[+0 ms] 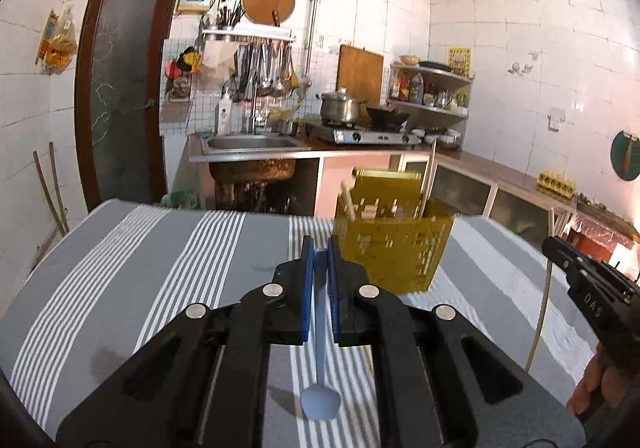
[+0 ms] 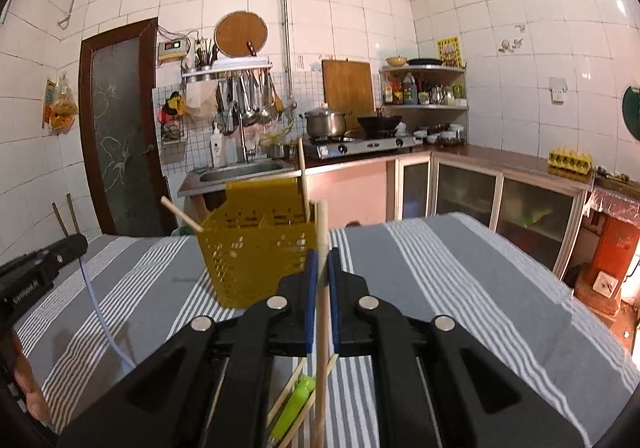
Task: Organize utensils
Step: 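Lift the chopstick and blue spatula and carry both over the yellow holder, then open both grippers to drop the chopstick and spatula into the holder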
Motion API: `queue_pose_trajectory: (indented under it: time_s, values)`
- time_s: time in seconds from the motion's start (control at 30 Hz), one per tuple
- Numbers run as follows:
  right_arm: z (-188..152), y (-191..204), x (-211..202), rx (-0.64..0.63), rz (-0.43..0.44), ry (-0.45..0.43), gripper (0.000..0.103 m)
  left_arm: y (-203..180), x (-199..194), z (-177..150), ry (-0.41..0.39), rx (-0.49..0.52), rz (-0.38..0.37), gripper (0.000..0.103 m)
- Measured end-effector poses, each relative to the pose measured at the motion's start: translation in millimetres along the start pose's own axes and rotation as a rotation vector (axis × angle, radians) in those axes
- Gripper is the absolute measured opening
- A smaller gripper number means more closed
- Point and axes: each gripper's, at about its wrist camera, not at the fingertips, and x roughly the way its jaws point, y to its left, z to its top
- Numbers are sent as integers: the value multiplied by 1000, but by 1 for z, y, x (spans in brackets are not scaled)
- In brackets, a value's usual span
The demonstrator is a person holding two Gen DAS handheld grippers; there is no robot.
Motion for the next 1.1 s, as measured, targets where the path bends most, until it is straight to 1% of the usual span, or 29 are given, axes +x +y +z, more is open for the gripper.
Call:
queue_pose_trajectory:
  time_s: [0.07, 0.17, 0.23, 0.33, 0.47, 0.6, 0.73, 0.83, 1.0, 1.07, 1.1]
  values:
    - [12, -1, 2, 0, -4, -25, 6, -3, 1, 12, -20, -2, -9, 6]
    - [34, -1, 7, 3, -4, -63, 6, -10, 6, 41, -70, -2, -30, 6]
    - [53, -2, 12, 9, 1, -96, 6, -16, 9, 60, -105, -3, -41, 6]
    - [92, -1, 25, 9, -4, -171, 6, -28, 21, 92, -153, -2, -60, 6]
    - [131, 3, 55, 38, 12, -234, 6, -43, 49, 128, -203, -10, -66, 6]
    - [151, 14, 90, 43, 21, -294, 6, -50, 87, 146, -212, -9, -58, 6]
    - [154, 22, 131, 38, 13, -327, 6, -55, 125, 145, -189, 8, -49, 6]
    - [148, 26, 153, 38, 28, -322, 6, -55, 152, 131, -154, 12, -49, 6]
    - [119, 31, 184, 20, 47, -262, 6, -52, 186, 100, -76, 13, -45, 6]
    - [106, 33, 193, -3, 51, -224, 6, -48, 192, 89, -50, 14, -32, 6]
    - [101, 34, 195, -11, 51, -209, 6, -46, 194, 85, -42, 12, -15, 6]
